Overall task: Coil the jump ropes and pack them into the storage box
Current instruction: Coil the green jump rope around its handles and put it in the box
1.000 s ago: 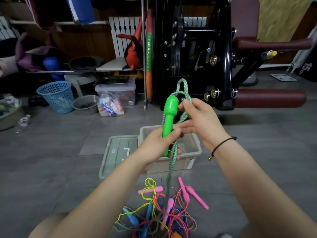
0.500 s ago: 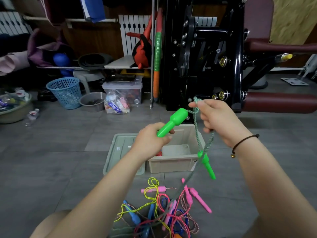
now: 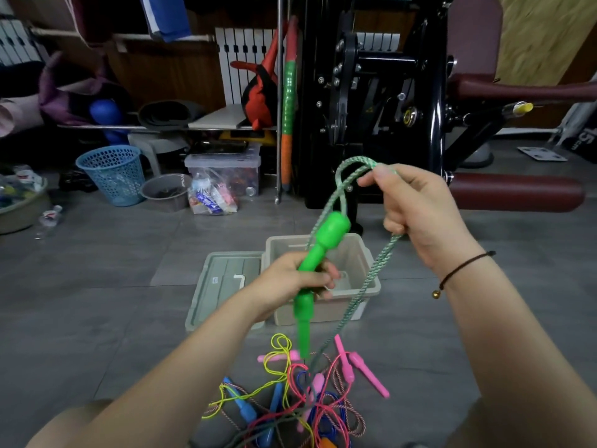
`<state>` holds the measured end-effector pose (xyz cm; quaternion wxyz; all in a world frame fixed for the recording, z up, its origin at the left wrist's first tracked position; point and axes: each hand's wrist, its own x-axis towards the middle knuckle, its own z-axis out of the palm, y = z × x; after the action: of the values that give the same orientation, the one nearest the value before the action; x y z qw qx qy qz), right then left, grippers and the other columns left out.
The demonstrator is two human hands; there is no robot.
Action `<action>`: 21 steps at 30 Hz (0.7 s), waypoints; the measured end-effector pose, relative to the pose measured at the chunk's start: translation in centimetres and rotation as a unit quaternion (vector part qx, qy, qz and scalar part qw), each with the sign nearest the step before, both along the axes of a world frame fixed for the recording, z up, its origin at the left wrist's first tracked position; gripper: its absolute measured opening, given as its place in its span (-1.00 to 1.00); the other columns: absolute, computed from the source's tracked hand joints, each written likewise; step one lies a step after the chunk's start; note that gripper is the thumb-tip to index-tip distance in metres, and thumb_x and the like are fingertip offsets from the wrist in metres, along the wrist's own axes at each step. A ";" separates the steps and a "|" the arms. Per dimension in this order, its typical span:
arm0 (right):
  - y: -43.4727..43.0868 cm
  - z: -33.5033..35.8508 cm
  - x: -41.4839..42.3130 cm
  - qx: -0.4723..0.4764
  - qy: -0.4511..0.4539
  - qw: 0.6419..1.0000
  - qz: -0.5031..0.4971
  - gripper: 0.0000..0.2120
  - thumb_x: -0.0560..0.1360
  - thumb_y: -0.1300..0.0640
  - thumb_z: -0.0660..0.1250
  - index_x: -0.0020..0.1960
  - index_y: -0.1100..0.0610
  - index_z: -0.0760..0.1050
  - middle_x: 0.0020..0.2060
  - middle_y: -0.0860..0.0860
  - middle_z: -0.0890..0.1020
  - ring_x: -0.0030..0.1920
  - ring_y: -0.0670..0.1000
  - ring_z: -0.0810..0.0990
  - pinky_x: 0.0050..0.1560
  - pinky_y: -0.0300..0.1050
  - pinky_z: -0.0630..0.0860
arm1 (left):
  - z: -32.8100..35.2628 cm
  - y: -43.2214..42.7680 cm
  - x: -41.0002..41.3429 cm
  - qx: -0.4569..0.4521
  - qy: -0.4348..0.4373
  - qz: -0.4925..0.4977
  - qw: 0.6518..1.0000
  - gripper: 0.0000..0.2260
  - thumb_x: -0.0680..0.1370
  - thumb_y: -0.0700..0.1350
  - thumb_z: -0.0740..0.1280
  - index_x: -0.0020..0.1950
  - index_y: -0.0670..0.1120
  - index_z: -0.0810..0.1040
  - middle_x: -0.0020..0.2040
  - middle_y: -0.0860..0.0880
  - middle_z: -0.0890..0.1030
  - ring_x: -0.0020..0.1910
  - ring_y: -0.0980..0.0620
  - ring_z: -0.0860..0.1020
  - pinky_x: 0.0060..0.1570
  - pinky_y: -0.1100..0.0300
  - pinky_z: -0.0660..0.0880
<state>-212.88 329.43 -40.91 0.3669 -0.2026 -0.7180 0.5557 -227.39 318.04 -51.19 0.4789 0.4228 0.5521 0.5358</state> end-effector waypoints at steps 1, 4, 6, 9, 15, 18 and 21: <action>0.6 -0.3 0.0 0.057 -0.087 0.993 -0.063 -0.76 0.56 -0.02 0.25 -0.12 0.08 0.62 -0.51 -0.04 0.40 -0.50 0.01 0.34 -0.43 -0.12 0.32 | 0.4 -0.1 0.1 0.005 -0.043 0.011 0.999 -0.90 0.49 -0.29 0.32 -0.11 -0.12 0.59 -0.35 -0.03 0.57 -0.39 0.05 0.53 -0.24 0.22 0.48; 1.8 -2.2 0.1 0.130 -0.341 0.920 -0.145 -0.67 0.54 -0.04 0.25 0.20 0.13 0.49 -0.03 0.08 0.58 0.01 0.10 0.53 0.03 -0.09 0.43 | 1.8 -0.7 -0.1 0.011 -0.151 0.049 0.987 -0.91 0.47 -0.22 0.31 -0.07 -0.09 0.58 -0.41 -0.01 0.45 -0.48 0.12 0.37 -0.36 0.24 0.37; 1.0 -3.1 -0.4 0.088 -0.376 0.915 -0.115 -0.55 0.54 -0.10 0.24 0.36 0.07 0.36 0.22 0.09 0.51 0.20 0.10 0.50 0.21 -0.05 0.41 | 2.6 -1.2 -0.3 0.014 -0.214 0.070 0.974 -0.89 0.43 -0.18 0.31 -0.08 -0.09 0.57 -0.42 0.01 0.39 -0.51 0.14 0.29 -0.37 0.23 0.34; -1.9 -3.3 -1.4 -0.142 -0.306 0.939 0.065 -0.52 0.48 -0.28 0.15 0.23 -0.01 0.46 0.15 0.03 0.61 0.07 0.09 0.62 0.14 0.10 0.51 | 2.9 -1.4 -0.6 0.009 -0.253 0.130 0.959 -0.93 0.49 -0.21 0.27 -0.09 -0.10 0.54 -0.43 0.03 0.36 -0.55 0.16 0.26 -0.43 0.27 0.33; -5.9 -5.9 -2.5 -0.150 -0.321 0.901 0.251 -0.66 0.49 0.14 0.36 0.17 -0.15 0.36 -0.11 -0.05 0.64 -0.17 -0.11 0.60 -0.09 -0.08 0.58 | 2.4 -0.7 -1.1 0.002 -0.265 0.238 0.934 -0.88 0.57 -0.21 0.23 -0.10 -0.07 0.53 -0.42 0.05 0.39 -0.52 0.17 0.28 -0.46 0.34 0.28; -6.3 -7.6 -3.5 -0.144 -0.318 0.910 0.222 -0.63 0.48 0.32 0.36 0.21 0.04 0.40 -0.29 -0.04 0.56 -0.39 -0.17 0.57 -0.31 -0.22 0.54 | 2.6 -0.6 -1.0 0.000 -0.279 0.237 0.930 -0.89 0.57 -0.20 0.24 -0.09 -0.07 0.54 -0.30 0.00 0.46 -0.44 0.16 0.37 -0.34 0.29 0.32; -5.1 -7.2 -3.5 -0.200 -0.300 0.914 0.183 -0.81 0.48 0.36 0.34 0.05 0.18 0.46 -0.27 0.03 0.59 -0.35 -0.06 0.62 -0.35 -0.22 0.59 | 3.2 -1.1 -1.3 -0.046 -0.235 0.222 0.945 -0.89 0.56 -0.10 0.26 -0.06 0.01 0.58 -0.07 -0.07 0.53 -0.17 0.06 0.48 -0.09 0.18 0.42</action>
<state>-216.36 324.33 -48.11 -0.0225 -0.2939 -0.6929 0.6581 -228.71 316.93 -47.96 0.4833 0.1292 0.5278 0.6864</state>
